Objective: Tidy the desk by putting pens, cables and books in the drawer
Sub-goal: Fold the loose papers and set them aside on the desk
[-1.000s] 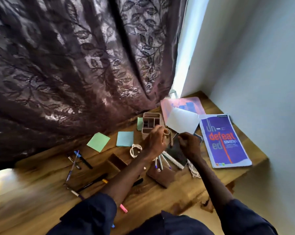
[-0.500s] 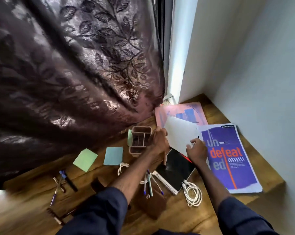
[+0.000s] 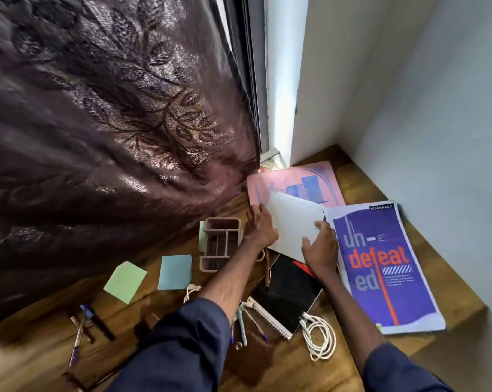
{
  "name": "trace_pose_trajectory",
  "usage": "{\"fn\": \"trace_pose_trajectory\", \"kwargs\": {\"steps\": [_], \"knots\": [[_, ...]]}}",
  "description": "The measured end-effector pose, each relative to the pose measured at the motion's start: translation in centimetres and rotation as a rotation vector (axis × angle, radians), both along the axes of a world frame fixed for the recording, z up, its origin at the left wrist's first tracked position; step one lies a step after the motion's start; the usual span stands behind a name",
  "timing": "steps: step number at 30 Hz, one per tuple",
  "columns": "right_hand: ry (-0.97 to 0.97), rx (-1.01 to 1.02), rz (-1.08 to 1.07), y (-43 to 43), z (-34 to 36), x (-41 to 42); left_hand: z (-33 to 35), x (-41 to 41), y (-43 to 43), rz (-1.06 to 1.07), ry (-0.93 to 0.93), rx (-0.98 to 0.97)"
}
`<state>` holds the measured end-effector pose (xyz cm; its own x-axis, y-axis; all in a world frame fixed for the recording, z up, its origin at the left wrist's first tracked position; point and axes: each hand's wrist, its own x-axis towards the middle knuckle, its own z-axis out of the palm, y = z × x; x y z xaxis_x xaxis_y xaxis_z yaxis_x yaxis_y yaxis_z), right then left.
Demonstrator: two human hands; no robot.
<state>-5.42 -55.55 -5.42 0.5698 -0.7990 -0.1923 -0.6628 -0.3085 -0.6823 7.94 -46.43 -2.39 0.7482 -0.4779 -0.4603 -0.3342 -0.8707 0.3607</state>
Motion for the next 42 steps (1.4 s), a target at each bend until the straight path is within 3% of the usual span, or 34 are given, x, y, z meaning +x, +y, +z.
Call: {"fn": "trace_pose_trajectory", "kwargs": {"steps": [15,24,30,33,42], "knots": [[-0.058,0.249,-0.189,0.3,2.5,0.7,-1.3,0.1,0.9,0.233,0.137,-0.147],[-0.165,0.118,0.132,0.1,4.4,0.1,-1.2,0.8,2.1,0.362,0.281,-0.299],[-0.208,0.107,0.298,0.3,6.5,-1.0,1.4,1.1,4.6,0.402,0.546,-0.654],[-0.246,0.117,0.341,0.6,8.1,-1.8,2.9,0.6,6.8,0.347,0.585,-0.772],[-0.322,0.109,0.522,6.7,12.1,-3.6,4.8,-3.8,17.3,0.565,0.546,-1.003]]}}
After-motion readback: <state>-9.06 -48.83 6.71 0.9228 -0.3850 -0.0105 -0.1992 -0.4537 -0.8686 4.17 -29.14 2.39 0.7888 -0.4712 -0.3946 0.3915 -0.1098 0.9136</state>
